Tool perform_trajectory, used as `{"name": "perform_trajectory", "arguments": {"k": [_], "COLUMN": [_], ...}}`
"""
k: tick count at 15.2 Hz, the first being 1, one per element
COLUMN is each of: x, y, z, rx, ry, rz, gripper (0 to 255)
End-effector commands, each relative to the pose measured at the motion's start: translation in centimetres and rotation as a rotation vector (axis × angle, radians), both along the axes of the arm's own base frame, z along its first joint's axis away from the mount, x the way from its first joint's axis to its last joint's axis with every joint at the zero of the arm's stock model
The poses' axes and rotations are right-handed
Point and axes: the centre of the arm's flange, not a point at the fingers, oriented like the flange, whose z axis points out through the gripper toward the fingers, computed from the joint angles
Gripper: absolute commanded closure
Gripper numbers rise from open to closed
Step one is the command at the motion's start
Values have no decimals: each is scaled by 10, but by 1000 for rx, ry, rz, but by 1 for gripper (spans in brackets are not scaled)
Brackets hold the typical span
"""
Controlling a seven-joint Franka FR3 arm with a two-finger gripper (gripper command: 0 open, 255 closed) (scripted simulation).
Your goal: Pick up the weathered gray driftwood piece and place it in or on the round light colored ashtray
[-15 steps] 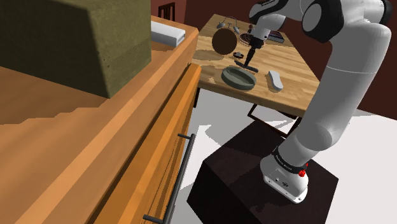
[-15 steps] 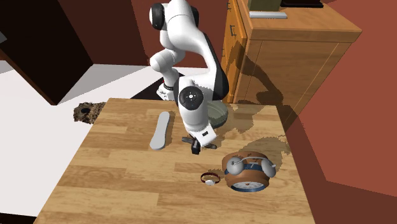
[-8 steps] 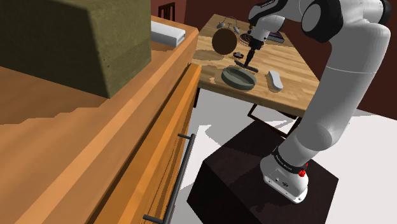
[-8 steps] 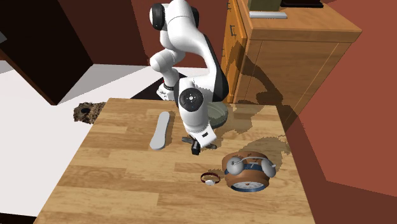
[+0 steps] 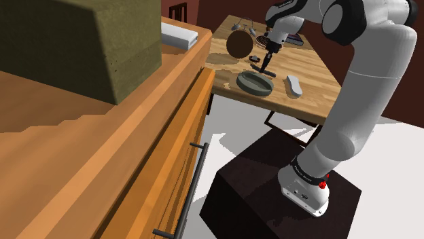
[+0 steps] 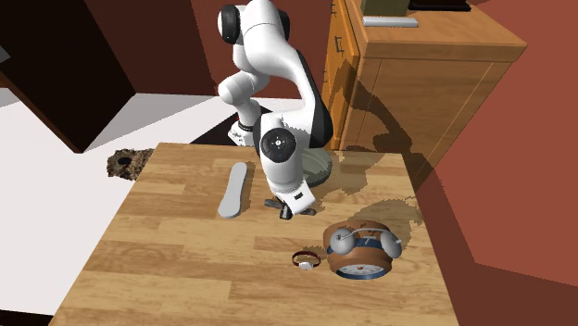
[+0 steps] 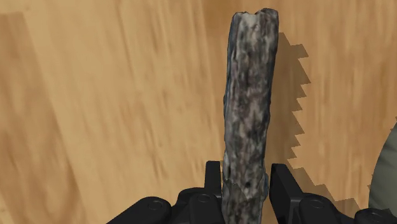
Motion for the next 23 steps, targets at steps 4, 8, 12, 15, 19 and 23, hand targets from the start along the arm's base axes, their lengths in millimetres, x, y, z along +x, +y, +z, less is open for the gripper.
{"name": "perform_trajectory", "arguments": {"k": [4,8,12,15,19,23], "x": [0,0,0,0,0,-5], "y": [0,0,0,0,0,12], "z": [5,26,48,63,85,100], "rx": [0,0,0,0,0,0], "ry": [0,0,0,0,0,0], "rz": [0,0,0,0,0,0], "gripper": [255,255,255,255,255,255]}}
